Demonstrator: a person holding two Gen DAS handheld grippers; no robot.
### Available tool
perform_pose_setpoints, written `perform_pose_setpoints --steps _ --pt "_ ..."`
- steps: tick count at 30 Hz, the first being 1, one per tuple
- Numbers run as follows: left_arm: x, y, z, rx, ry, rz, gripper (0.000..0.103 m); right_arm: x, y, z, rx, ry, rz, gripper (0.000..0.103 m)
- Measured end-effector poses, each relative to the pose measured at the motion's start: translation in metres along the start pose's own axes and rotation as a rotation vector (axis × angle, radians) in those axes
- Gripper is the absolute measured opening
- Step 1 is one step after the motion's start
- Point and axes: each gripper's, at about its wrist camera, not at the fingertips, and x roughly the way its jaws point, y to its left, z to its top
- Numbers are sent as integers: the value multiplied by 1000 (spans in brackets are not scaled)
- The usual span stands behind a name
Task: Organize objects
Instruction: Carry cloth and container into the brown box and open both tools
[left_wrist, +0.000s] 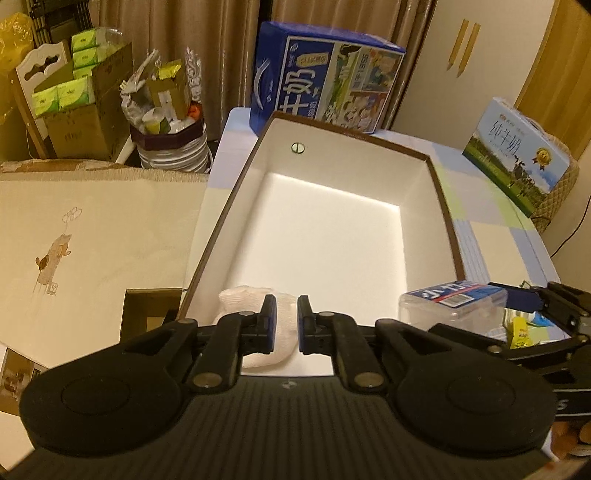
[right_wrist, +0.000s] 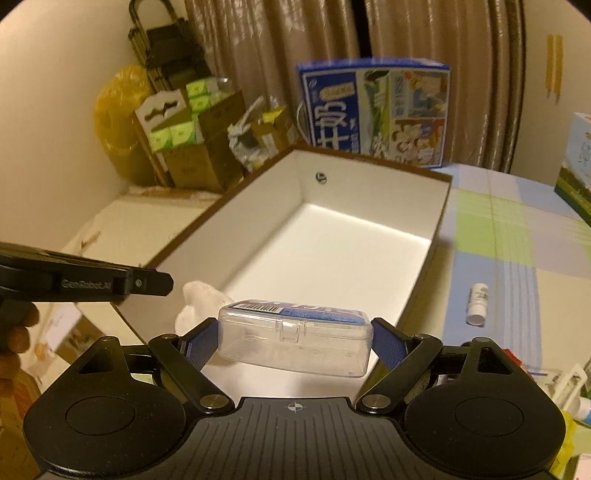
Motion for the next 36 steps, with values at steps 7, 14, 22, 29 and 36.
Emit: perform_pose_setpoints --steps 7,14,22,29,36 --pt "14 8 3 9 29 5 9 34 4 2 -45 60 -28 85" --pt "26 11 8 27 50 -3 11 54 4 5 -92 99 -70 85" --pt "32 6 9 36 59 -15 23 56 5 7 -112 62 -85 85" --pt "24 5 8 26 47 -17 37 31 3 8 -76 28 -45 85" --pt "10 1 3 12 44 -21 51 -6 -2 2 -34 -1 -24 85"
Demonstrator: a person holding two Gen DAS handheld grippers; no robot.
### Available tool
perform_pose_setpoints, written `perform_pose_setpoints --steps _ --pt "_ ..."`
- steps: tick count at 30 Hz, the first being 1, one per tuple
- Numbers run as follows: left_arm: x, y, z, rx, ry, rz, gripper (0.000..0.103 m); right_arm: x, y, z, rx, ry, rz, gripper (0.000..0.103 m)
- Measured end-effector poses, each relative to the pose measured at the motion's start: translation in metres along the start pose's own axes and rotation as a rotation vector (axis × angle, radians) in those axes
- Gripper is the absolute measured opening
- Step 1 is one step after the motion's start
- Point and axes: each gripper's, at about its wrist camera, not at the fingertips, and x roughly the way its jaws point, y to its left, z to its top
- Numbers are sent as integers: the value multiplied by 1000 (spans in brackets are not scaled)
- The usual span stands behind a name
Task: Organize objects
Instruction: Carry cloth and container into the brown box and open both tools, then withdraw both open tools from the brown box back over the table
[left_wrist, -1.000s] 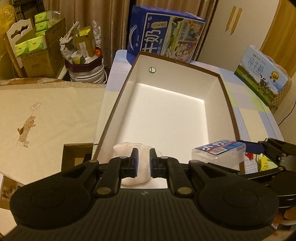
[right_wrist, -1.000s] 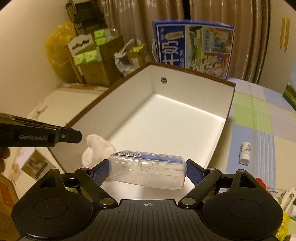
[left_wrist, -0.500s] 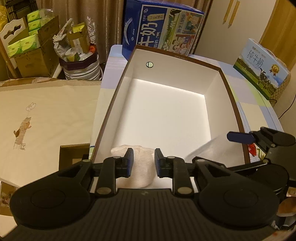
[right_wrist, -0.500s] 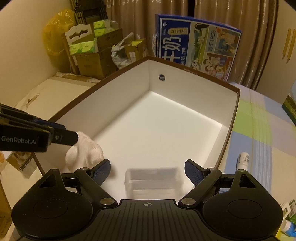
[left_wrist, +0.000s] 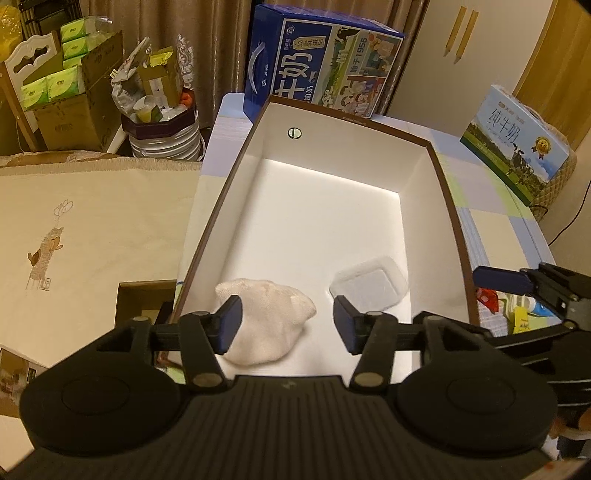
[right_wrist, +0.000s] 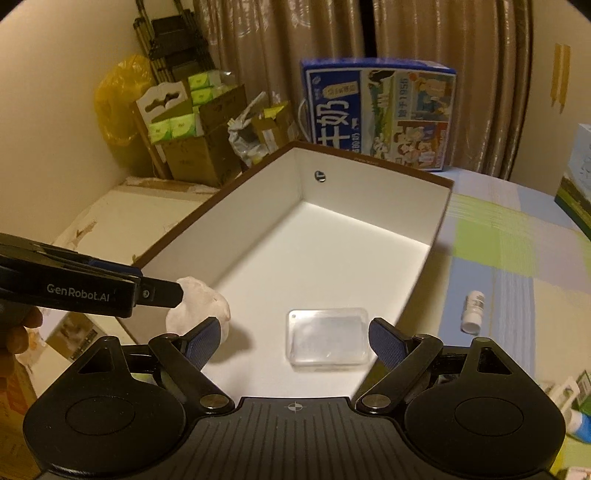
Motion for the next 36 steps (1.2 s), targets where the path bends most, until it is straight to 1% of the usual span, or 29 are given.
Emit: perform_pose_setpoints --steps 2,6,13,15,25,36 --pt "-4 -3 -2 4 -2 4 53 -8 -2 -2 15 -8 1 85" --pt "-11 -11 -4 6 -5 11 58 -22 -8 -4 32 -18 1 85" --pt "-23 -27 -12 19 -7 21 59 -41 -13 -14 50 -27 1 85" --pt "-26 -33 -16 24 -9 27 61 -45 -15 -17 53 -29 4 85" --pt "-42 -59 -36 25 -11 43 65 -71 -28 -31 63 -40 25 85" --pt "-53 -97 -56 16 -8 67 65 -98 -56 -48 56 -37 55 85"
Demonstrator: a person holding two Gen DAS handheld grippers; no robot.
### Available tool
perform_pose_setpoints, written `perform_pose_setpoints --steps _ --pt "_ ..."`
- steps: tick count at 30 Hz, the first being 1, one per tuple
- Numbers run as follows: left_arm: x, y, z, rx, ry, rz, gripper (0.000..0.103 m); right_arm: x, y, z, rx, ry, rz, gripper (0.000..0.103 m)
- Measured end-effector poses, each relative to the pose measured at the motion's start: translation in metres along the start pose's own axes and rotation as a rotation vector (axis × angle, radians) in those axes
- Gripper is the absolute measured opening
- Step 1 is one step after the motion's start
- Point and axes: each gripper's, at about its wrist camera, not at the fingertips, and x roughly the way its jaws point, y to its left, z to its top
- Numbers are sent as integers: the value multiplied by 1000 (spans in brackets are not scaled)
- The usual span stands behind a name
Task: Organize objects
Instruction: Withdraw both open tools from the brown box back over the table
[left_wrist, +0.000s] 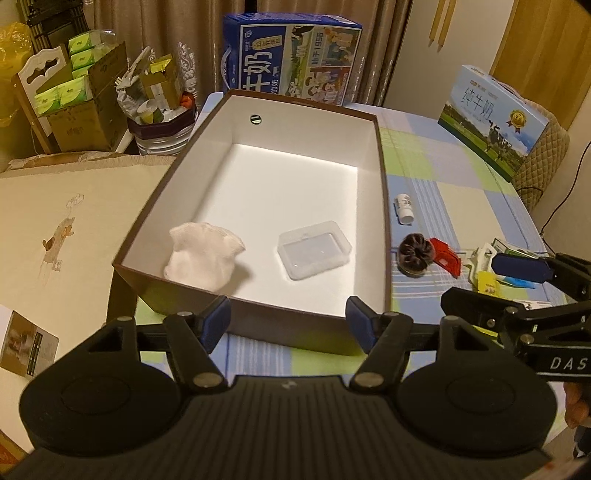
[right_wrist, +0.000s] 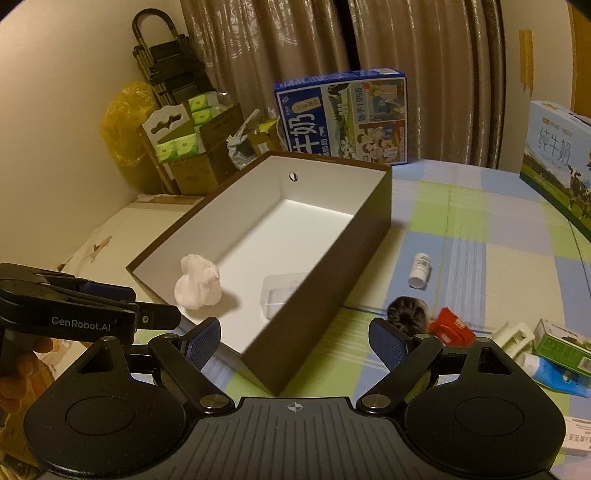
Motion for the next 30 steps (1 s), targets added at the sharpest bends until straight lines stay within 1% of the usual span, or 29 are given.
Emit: perform_pose_setpoints --steps 6,12,18,27,30 --pt "-3 -27 -9 -2 8 0 66 -17 -23 -9 -3 7 4 85" --pt "-2 -60 -18 1 24 -11 66 -37 -57 -21 19 17 7 85" --pt "7 -98 -28 19 57 -41 66 -56 -104 -40 54 33 -14 85" --pt "31 -149 -40 43 103 -74 66 -72 -186 -74 72 83 -100 85" --pt "37 -162 -43 49 111 -76 65 -72 -210 -83 71 94 -113 85"
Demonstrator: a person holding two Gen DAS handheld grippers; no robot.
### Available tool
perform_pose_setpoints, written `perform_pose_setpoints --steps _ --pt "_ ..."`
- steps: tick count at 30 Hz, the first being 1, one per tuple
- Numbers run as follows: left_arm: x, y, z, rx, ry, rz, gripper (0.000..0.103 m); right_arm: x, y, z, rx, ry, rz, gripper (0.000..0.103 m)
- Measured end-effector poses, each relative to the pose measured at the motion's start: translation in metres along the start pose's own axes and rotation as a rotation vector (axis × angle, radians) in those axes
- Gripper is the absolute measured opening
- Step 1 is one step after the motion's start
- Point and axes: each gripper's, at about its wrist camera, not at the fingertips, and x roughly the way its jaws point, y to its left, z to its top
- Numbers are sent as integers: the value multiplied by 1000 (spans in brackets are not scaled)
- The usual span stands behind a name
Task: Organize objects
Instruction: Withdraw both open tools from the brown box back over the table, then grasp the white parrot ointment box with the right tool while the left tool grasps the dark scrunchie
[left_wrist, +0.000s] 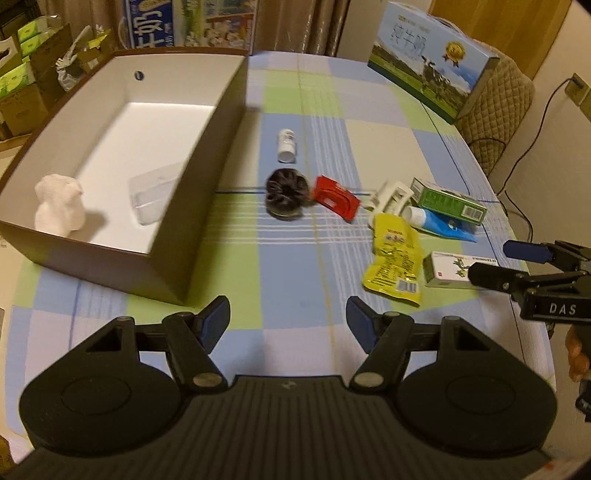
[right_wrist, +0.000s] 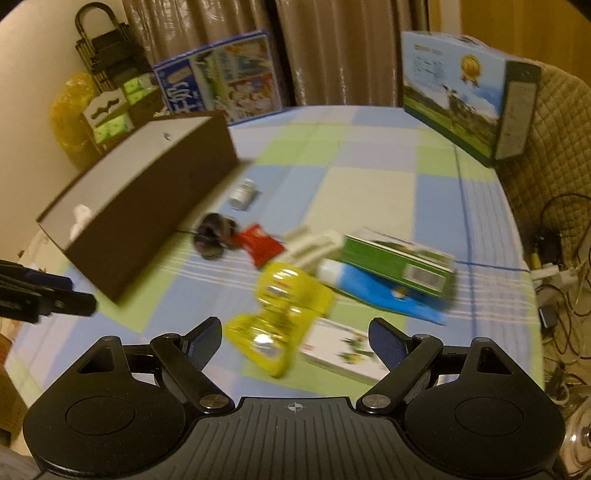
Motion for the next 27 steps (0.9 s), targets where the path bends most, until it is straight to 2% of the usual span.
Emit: perform_pose_setpoints --steps 4,12,16,19,21,22,23,27 --pt "9 -11 0 0 6 3 65 11 -26 -7 -46 24 14 84" --pt "19 -20 -4 -7 26 32 65 46 -43 -8 -257 70 121 81" --pt "22 -21 -7 -9 34 40 66 65 -46 -10 -338 130 148 71" --pt "23 -21 -9 -11 39 44 65 71 -47 -15 -385 162 130 65" --pt "24 -21 -9 -12 42 45 66 70 -48 -18 -398 184 121 54" --pt "25 -21 -9 -12 43 45 66 69 -48 -21 -395 201 126 45" --pt "26 -21 -9 -11 44 44 66 69 -48 -25 -390 220 131 41" --pt "32 -23 -10 -1 53 31 66 58 -41 -39 -382 209 106 37"
